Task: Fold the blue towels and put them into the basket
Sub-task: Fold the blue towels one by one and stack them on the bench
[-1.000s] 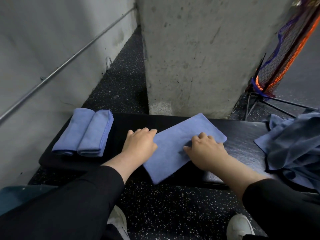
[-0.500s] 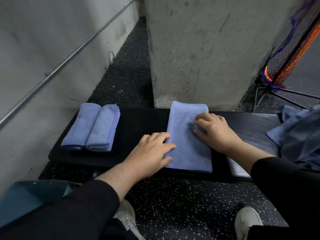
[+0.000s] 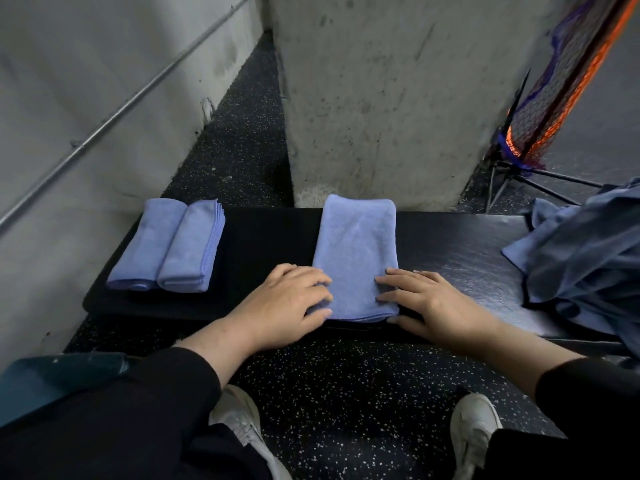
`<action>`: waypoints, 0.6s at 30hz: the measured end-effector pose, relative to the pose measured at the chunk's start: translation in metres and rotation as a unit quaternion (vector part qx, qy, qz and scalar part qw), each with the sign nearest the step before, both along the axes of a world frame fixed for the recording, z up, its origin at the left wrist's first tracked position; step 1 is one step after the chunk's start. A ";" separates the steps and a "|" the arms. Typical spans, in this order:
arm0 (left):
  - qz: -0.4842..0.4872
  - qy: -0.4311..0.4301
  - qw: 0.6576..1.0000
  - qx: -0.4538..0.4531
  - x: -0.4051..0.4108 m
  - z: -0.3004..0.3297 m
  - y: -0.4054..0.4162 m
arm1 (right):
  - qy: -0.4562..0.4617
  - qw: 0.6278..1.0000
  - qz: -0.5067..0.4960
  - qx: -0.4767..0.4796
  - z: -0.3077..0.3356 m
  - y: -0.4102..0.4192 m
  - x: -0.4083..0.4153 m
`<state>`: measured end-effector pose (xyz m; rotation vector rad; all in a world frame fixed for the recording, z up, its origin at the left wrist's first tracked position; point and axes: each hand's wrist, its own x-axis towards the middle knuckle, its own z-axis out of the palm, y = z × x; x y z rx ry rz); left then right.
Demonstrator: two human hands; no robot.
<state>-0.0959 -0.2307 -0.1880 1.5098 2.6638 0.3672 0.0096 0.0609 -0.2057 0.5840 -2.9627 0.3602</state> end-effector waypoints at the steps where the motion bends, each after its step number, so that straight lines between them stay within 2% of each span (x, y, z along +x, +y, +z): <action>1: -0.008 0.001 1.000 -0.006 0.004 0.002 0.004 | 0.011 1.000 -0.005 -0.007 0.002 -0.003 -0.002; 6: 0.022 0.005 0.999 -0.028 0.009 0.003 0.021 | -0.009 0.983 -0.120 -0.139 0.018 -0.018 -0.016; 9: 0.076 -0.036 0.995 0.061 -0.001 0.005 0.025 | -0.054 0.950 -0.204 -0.233 0.029 -0.018 -0.019; 12: 0.169 -0.179 0.958 0.147 -0.005 0.017 0.029 | -0.069 0.960 -0.177 -0.204 0.033 -0.010 -0.019; 15: 0.188 -0.236 0.940 0.159 -0.005 0.026 0.032 | -0.073 0.983 -0.103 -0.136 0.029 -0.003 -0.017; 18: 0.183 -0.260 0.932 0.176 -0.005 0.034 0.033 | -0.073 0.965 -0.115 -0.224 0.035 -0.003 -0.014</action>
